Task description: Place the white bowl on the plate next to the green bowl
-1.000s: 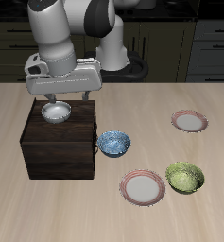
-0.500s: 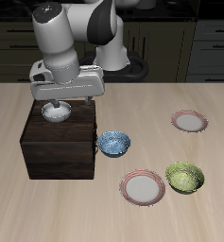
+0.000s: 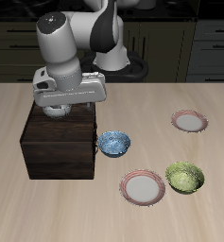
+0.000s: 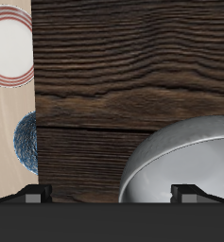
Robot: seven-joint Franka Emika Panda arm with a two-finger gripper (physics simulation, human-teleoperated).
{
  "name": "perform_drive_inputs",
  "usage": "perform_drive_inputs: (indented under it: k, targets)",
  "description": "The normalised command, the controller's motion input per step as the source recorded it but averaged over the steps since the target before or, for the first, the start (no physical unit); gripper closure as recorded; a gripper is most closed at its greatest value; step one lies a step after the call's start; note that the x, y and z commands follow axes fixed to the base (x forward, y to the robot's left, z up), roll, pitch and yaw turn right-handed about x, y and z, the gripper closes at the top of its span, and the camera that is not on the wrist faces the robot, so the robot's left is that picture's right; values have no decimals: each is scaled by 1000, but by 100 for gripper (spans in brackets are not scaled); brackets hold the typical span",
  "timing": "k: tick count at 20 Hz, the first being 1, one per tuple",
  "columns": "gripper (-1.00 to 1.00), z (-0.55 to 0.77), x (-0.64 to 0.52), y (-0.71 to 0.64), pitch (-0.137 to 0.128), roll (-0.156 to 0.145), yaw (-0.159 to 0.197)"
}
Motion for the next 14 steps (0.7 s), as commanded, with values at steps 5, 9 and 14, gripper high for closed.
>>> perform_drive_inputs:
  k: [5,9,14]
  targets:
    - [100,-106,-25,15,13,14,-17]
    - [100,82,-4,7,-10,-5,0]
    - [100,70,-9,51,-13,16,13]
